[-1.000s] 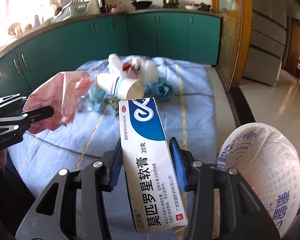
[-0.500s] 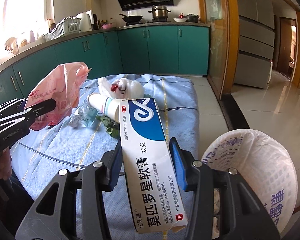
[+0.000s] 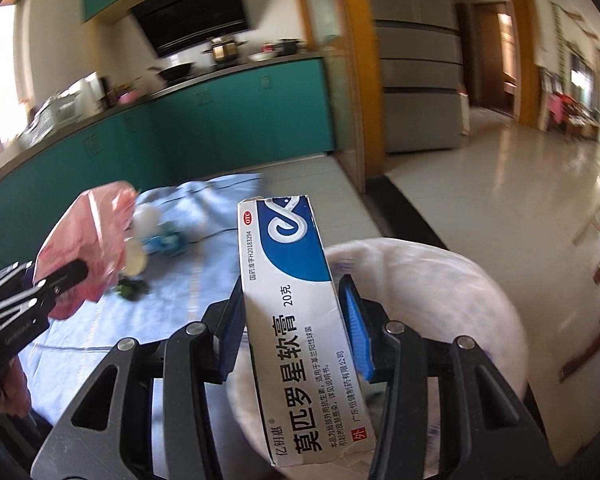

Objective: Collect trash
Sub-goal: 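Open both tools over the wastebasket to drop the ointment box and pink bag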

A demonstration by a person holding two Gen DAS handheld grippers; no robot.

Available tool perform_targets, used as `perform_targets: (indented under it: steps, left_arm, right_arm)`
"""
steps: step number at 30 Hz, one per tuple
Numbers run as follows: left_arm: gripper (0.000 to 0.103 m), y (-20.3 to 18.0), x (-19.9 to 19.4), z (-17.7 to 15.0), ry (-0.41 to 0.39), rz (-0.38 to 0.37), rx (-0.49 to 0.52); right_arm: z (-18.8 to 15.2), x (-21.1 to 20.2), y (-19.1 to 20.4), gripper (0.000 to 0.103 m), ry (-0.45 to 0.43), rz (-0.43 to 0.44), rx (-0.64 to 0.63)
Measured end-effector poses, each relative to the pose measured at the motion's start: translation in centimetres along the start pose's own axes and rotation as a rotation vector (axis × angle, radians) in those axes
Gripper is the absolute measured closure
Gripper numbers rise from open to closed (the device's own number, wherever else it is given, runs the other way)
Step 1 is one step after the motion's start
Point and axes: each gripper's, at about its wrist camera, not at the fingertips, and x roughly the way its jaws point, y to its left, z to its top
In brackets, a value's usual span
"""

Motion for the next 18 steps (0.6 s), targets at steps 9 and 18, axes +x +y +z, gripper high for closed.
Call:
perform_targets:
  steps: [9, 18]
  left_arm:
    - [0.065, -7.9, 3.6, -0.3, 0.022, -0.039, 0.082]
    - [0.064, -14.3, 7.1, -2.1, 0.101, -0.126, 0.139]
  right_arm:
    - [-1.2, -2.3, -6.4, 0.057, -0.027, -0.115, 0.124]
    - [-2.2, -3.0, -8.4, 0.057, -0.021, -0.162, 0.167]
